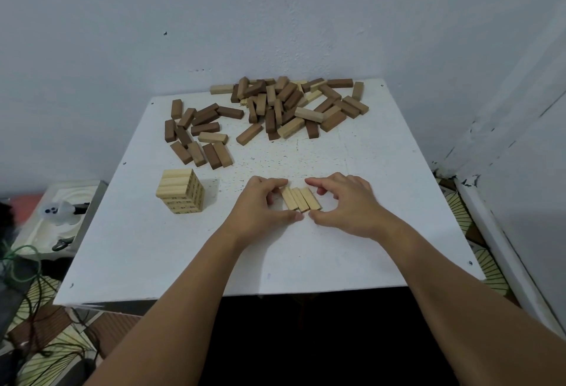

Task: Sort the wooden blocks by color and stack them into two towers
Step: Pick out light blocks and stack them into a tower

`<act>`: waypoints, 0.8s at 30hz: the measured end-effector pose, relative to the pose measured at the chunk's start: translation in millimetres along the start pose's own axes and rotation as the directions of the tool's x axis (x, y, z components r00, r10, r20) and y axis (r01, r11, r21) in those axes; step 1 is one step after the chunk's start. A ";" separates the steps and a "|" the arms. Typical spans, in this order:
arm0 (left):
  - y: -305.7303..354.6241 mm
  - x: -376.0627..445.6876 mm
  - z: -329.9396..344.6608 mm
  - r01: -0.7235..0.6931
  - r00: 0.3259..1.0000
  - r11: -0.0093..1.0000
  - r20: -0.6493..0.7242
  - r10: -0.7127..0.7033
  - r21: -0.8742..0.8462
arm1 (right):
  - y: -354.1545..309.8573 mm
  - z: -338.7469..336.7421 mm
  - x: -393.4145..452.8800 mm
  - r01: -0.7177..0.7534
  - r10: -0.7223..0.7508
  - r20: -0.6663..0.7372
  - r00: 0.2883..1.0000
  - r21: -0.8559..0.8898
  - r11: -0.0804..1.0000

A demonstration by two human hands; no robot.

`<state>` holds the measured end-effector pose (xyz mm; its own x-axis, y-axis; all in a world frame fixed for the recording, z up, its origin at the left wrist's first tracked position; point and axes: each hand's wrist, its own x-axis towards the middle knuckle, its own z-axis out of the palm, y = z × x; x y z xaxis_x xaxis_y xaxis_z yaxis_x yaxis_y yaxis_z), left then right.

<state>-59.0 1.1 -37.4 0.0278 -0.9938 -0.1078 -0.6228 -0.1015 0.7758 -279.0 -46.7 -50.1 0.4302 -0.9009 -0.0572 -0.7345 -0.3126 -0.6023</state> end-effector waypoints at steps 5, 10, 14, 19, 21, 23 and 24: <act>2.2 2.2 -5.2 -0.004 0.999 0.999 0.039 0.002 0.049 | -0.4 -9.0 0.0 -0.021 0.017 0.073 0.997 0.053 0.998; 2.7 2.1 -7.3 -0.012 0.998 0.998 0.069 0.007 0.063 | -1.5 -8.2 0.1 -0.016 0.012 0.051 0.999 0.079 0.997; 2.3 0.7 -7.1 -0.007 0.998 0.999 0.066 0.005 0.033 | -1.6 -8.8 -0.5 -0.016 0.012 0.042 0.999 0.099 0.995; 2.2 1.1 -8.4 -0.004 0.997 1.000 0.077 0.001 0.028 | -2.2 -8.3 -1.0 -0.011 0.007 0.039 0.999 0.106 0.994; 2.0 2.2 -9.1 -0.007 0.996 0.999 0.091 0.004 0.036 | -2.1 -7.2 -1.1 -0.011 0.008 0.023 1.000 0.104 0.995; 1.9 3.4 -9.7 -0.012 0.995 0.999 0.101 0.008 0.039 | -1.2 -5.2 -1.6 -0.001 0.001 -0.002 1.000 0.092 0.996; 1.9 3.7 -9.9 -0.014 0.994 0.999 0.105 0.010 0.039 | -0.6 -4.4 -2.0 0.004 -0.003 -0.012 1.000 0.088 0.996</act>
<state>-52.3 -3.3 -30.2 -0.0606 -0.9845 -0.1647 -0.6534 -0.0856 0.7522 -281.7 -46.1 -46.1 0.4262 -0.9034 -0.0460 -0.6839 -0.2885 -0.6701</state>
